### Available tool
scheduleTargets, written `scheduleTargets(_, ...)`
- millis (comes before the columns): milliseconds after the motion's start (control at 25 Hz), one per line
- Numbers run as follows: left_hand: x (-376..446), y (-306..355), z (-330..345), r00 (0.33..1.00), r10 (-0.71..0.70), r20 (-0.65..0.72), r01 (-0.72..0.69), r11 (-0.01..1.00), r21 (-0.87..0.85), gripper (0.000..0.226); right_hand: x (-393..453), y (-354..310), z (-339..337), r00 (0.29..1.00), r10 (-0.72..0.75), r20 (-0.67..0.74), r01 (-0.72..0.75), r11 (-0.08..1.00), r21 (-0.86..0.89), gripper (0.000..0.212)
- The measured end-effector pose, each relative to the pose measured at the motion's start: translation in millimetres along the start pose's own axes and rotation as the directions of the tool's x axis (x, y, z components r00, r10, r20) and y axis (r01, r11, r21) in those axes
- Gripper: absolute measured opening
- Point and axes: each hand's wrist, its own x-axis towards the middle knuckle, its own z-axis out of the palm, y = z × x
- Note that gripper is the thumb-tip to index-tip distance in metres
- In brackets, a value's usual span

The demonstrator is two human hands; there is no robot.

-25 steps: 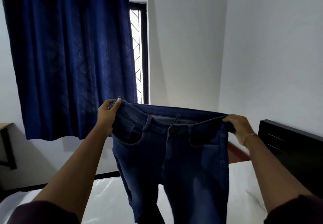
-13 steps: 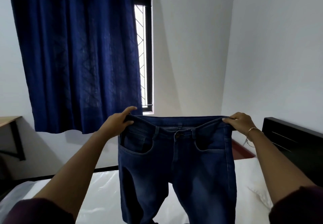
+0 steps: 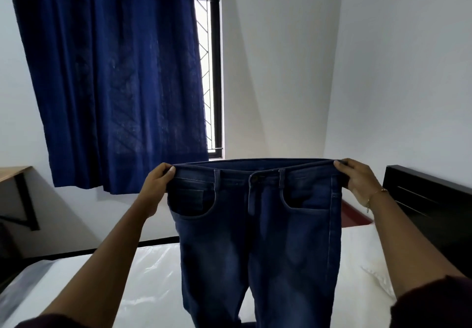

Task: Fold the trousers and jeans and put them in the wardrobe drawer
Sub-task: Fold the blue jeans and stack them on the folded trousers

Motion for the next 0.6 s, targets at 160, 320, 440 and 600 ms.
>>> scheduleTargets(160, 5, -4, 11, 0.986, -0.084, -0.141, 0.078, 0.996, -0.046, 0.028, 11, 9, 21, 0.998, 0.003, -0.057, -0.01, 0.993, -0.118, 0.021)
scheduleTargets(320, 5, -8, 13, 0.985, -0.029, -0.171, 0.027, 1.0, -0.015, 0.021, 14, 24, 30, 0.981, -0.1, -0.164, 0.047, 0.952, -0.303, 0.018)
scheduleTargets(440, 7, -10, 12, 0.982, -0.036, -0.187, 0.047, 0.998, 0.052, 0.018, 14, 26, 38, 0.973, -0.104, -0.205, 0.004, 0.899, -0.438, 0.025)
scheduleTargets(600, 8, -2, 34, 0.931, -0.177, -0.32, 0.227, 0.966, 0.125, 0.022, 19, 23, 65, 0.911, 0.004, -0.413, -0.247, 0.808, -0.535, 0.025)
